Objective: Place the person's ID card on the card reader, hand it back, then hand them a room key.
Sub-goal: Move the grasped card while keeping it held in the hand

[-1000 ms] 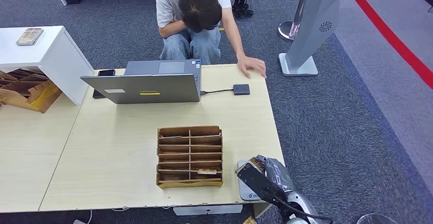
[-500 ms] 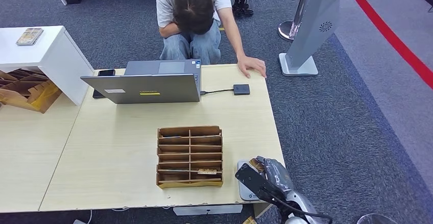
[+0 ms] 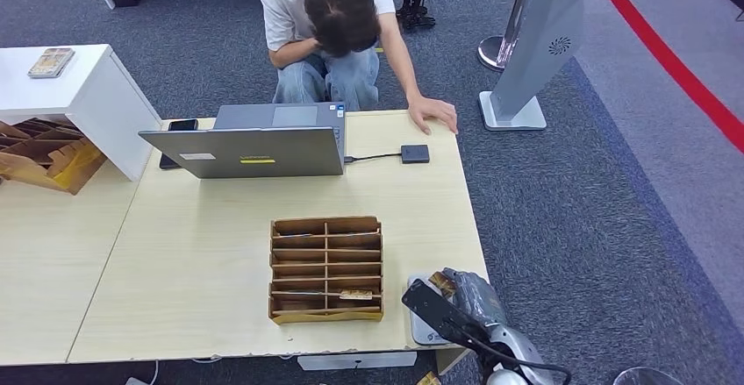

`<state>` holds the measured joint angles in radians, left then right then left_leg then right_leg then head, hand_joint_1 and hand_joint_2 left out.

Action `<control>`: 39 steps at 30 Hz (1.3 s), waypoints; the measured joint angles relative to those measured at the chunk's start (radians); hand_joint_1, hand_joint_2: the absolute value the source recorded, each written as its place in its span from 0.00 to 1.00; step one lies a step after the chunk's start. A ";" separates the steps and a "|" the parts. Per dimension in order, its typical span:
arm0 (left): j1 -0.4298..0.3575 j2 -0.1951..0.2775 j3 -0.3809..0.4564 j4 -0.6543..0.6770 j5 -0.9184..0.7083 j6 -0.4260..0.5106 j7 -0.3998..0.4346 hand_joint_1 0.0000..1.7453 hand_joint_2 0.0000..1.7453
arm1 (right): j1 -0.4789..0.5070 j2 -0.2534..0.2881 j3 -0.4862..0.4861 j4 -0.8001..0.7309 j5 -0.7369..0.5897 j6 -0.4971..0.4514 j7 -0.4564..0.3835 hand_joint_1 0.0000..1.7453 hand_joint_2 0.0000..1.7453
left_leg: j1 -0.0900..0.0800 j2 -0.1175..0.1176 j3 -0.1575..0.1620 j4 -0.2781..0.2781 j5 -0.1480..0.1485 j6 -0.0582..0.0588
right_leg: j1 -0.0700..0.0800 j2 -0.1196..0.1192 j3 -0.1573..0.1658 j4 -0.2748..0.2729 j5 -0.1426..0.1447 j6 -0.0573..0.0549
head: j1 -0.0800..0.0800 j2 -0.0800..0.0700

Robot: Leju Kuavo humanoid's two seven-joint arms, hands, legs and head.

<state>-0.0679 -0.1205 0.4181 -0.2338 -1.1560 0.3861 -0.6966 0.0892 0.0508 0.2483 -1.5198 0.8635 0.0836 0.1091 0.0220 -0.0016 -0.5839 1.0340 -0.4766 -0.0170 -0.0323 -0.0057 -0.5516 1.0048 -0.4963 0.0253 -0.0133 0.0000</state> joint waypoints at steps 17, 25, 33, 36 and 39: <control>0.000 0.000 0.000 0.000 -0.004 0.002 0.000 0.00 0.00 | -0.018 0.008 0.000 0.025 0.073 -0.004 0.017 1.00 1.00 | 0.000 0.000 0.000 0.000 0.000 0.000 | 0.000 0.000 0.000 0.000 0.000 0.000 | 0.000 0.000; 0.000 -0.001 0.000 0.000 -0.008 0.003 0.000 0.00 0.00 | -0.025 0.008 0.000 0.039 0.119 -0.005 0.027 1.00 1.00 | 0.000 0.000 0.000 0.000 0.000 0.000 | 0.000 0.000 0.000 0.000 0.000 0.000 | 0.000 0.000; 0.000 -0.001 0.000 0.000 -0.010 0.003 -0.001 0.00 0.00 | -0.036 0.012 0.000 0.061 0.143 -0.010 0.036 1.00 1.00 | 0.000 0.000 0.000 0.000 0.000 0.000 | 0.000 0.000 0.000 0.000 0.000 0.000 | 0.000 0.000; 0.000 -0.001 0.000 0.000 -0.010 0.003 -0.001 0.00 0.00 | -0.041 0.014 0.000 0.072 0.151 -0.012 0.036 1.00 1.00 | 0.000 0.000 0.000 0.000 0.000 0.000 | 0.000 0.000 0.000 0.000 0.000 0.000 | 0.000 0.000; 0.000 -0.001 0.000 0.000 -0.011 0.004 -0.001 0.00 0.00 | -0.046 0.015 0.000 0.081 0.154 -0.012 0.036 1.00 1.00 | 0.000 0.000 0.000 0.000 0.000 0.000 | 0.000 0.000 0.000 0.000 0.000 0.000 | 0.000 0.000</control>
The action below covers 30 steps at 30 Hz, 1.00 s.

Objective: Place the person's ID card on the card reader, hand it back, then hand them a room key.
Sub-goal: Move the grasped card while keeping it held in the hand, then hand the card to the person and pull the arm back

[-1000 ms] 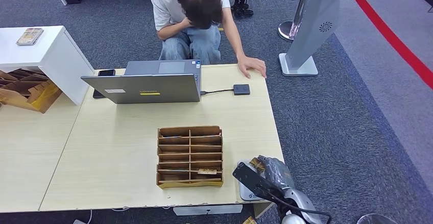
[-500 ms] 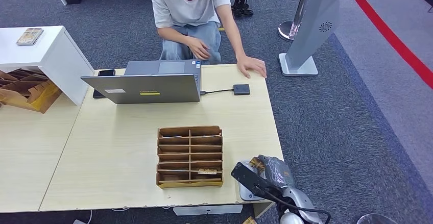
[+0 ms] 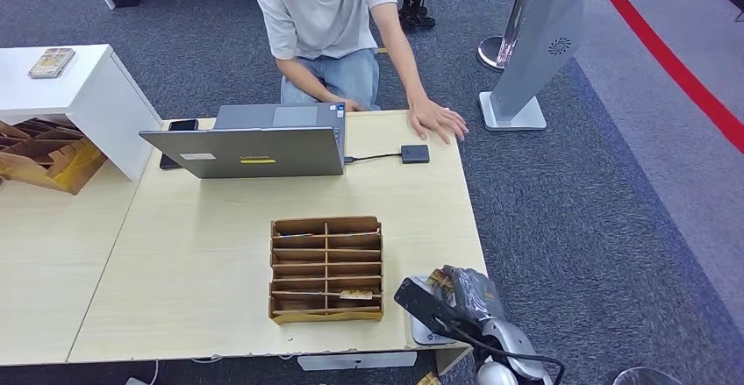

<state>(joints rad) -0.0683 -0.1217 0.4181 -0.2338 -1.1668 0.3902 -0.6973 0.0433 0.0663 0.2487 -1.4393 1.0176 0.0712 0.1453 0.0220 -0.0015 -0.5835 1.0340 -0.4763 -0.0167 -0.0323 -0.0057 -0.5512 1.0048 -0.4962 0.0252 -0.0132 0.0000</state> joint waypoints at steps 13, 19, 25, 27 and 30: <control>0.000 0.000 0.000 0.000 0.000 0.005 0.000 0.00 0.00 | -0.017 0.007 0.000 0.034 0.020 -0.002 0.000 1.00 1.00 | 0.000 0.000 0.000 0.000 0.000 0.000 | 0.000 0.000 0.000 0.000 0.000 0.000 | 0.000 0.000; 0.000 0.000 0.000 0.000 0.000 0.005 0.000 0.00 0.00 | -0.021 0.008 0.000 0.043 0.022 -0.002 0.000 1.00 1.00 | 0.000 0.000 0.000 0.000 0.000 0.000 | 0.000 0.000 0.000 0.000 0.000 0.000 | 0.000 0.000; 0.000 0.000 0.000 0.000 0.000 0.007 0.000 0.00 0.00 | -0.025 0.008 0.000 0.049 0.026 -0.002 0.000 1.00 1.00 | 0.000 0.000 0.001 0.000 0.000 0.000 | 0.000 0.000 0.001 0.000 0.000 0.000 | 0.000 0.000; 0.000 0.000 0.000 0.000 0.000 0.009 0.000 0.00 0.00 | -0.026 0.009 0.000 0.051 0.029 -0.003 0.000 1.00 1.00 | 0.000 0.000 0.001 0.000 0.000 0.000 | 0.000 0.000 0.001 0.000 0.000 0.000 | 0.000 0.000; 0.000 0.000 0.000 0.000 0.000 0.013 0.000 0.00 0.00 | -0.028 0.009 0.000 0.054 0.031 -0.004 0.000 1.00 1.00 | 0.000 0.000 0.001 0.000 0.000 0.000 | 0.000 0.000 0.001 0.000 0.000 0.000 | 0.000 0.000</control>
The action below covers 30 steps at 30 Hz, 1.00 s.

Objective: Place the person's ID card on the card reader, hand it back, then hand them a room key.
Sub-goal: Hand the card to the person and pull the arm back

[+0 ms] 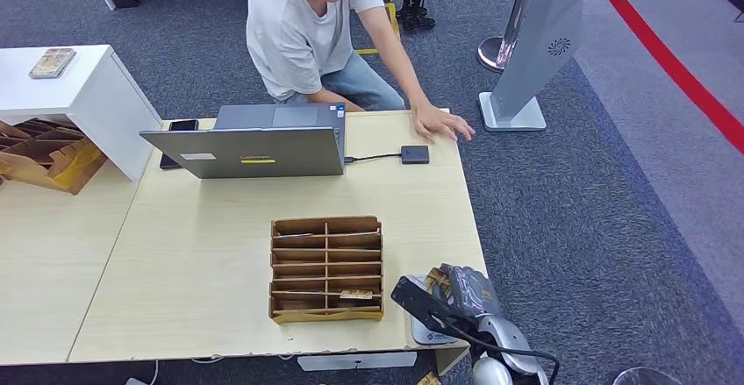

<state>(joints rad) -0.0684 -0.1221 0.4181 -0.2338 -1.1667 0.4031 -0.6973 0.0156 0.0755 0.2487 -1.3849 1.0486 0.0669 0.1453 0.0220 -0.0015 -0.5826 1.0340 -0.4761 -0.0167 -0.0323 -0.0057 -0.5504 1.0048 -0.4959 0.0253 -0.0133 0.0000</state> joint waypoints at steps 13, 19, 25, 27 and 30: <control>0.000 -0.002 0.000 0.000 0.000 0.003 0.000 0.00 0.00 | -0.004 0.000 0.000 0.005 0.002 -0.002 0.000 1.00 1.00 | 0.000 0.000 0.000 0.000 0.001 0.000 | 0.000 0.000 0.000 0.000 0.001 0.000 | 0.000 0.000; 0.000 -0.002 0.000 0.000 0.000 0.004 0.000 0.00 0.00 | -0.004 0.000 0.000 0.005 0.002 -0.003 0.000 1.00 1.00 | 0.000 0.000 0.000 0.000 0.001 0.000 | 0.000 0.000 0.000 0.000 0.001 0.000 | 0.000 0.000; 0.001 -0.002 0.000 0.000 0.010 0.009 0.000 0.00 0.00 | 0.002 0.000 0.000 -0.037 -0.001 -0.025 -0.003 1.00 1.00 | 0.000 0.000 0.000 0.000 0.001 0.000 | 0.000 0.000 0.000 0.000 0.001 0.000 | 0.000 0.000; 0.001 -0.002 0.000 0.000 0.013 0.010 0.000 0.00 0.00 | 0.008 0.000 0.000 -0.060 -0.002 -0.035 -0.005 1.00 1.00 | 0.000 0.000 0.000 0.000 0.001 0.000 | 0.000 0.000 0.000 0.000 0.001 0.000 | 0.000 0.000; 0.002 -0.002 0.000 0.000 0.015 0.013 0.000 0.00 0.00 | 0.020 0.000 0.000 -0.092 -0.002 -0.055 -0.014 1.00 1.00 | 0.000 0.000 0.000 0.000 0.001 0.000 | 0.000 0.000 0.000 0.000 0.001 0.000 | 0.000 0.000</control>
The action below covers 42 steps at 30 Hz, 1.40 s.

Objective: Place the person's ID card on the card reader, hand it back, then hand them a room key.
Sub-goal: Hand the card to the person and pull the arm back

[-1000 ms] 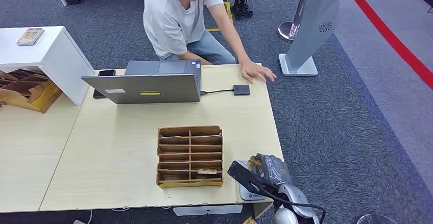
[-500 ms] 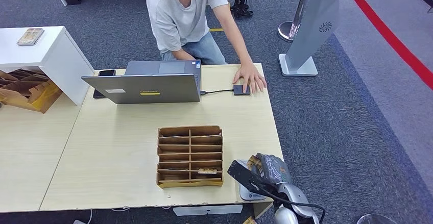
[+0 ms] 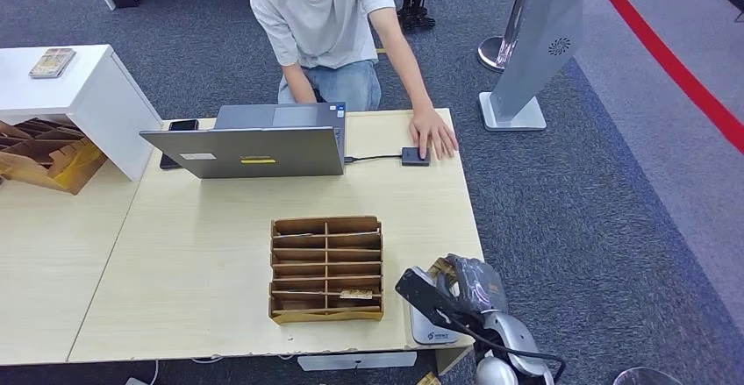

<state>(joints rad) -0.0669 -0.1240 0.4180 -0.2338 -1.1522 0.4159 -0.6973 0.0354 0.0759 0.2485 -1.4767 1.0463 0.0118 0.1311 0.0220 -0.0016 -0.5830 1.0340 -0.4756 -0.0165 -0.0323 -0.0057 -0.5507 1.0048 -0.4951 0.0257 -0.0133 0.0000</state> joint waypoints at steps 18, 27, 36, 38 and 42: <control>0.001 -0.001 -0.027 0.000 0.013 0.006 0.000 0.00 0.00 | 0.072 0.003 0.000 -0.217 0.007 -0.218 -0.141 1.00 1.00 | 0.000 0.000 -0.001 0.000 0.000 0.000 | 0.000 0.000 -0.001 0.000 0.000 0.000 | 0.000 0.000; 0.001 -0.001 -0.044 0.000 0.015 0.006 0.000 0.00 0.00 | 0.093 0.003 0.000 -0.285 0.004 -0.253 -0.165 1.00 1.00 | 0.000 0.000 -0.001 0.000 0.000 0.000 | 0.000 0.000 0.000 0.000 0.000 0.000 | 0.000 0.000; 0.002 -0.012 -0.050 0.000 0.033 0.025 0.000 0.00 0.00 | 0.103 0.003 0.000 -0.316 0.001 -0.282 -0.190 1.00 1.00 | 0.000 0.000 -0.001 0.000 0.000 0.000 | 0.000 0.000 -0.001 0.000 0.000 0.000 | 0.000 0.000; 0.002 -0.019 -0.052 0.000 0.035 0.032 0.000 0.00 0.00 | 0.106 0.003 0.002 -0.336 0.002 -0.299 -0.205 1.00 1.00 | 0.000 0.000 -0.001 0.000 0.000 0.000 | 0.000 0.000 -0.001 0.000 0.000 0.000 | 0.000 0.000; 0.002 -0.035 -0.067 0.000 0.038 0.036 0.029 0.00 0.00 | 0.107 0.003 0.013 -0.377 0.010 -0.325 -0.226 1.00 1.00 | 0.000 0.000 -0.001 0.000 0.000 0.000 | 0.000 0.000 -0.001 0.000 0.000 0.000 | 0.000 0.000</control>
<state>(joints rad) -0.0652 -0.1585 0.3512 -0.2342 -1.1140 0.4522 -0.6682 0.1428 0.0786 0.2619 -1.8541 1.0567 -0.3130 -0.0947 0.0219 -0.0015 -0.5837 1.0340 -0.4757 -0.0165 -0.0324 -0.0056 -0.5514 1.0047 -0.4952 0.0257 -0.0133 0.0000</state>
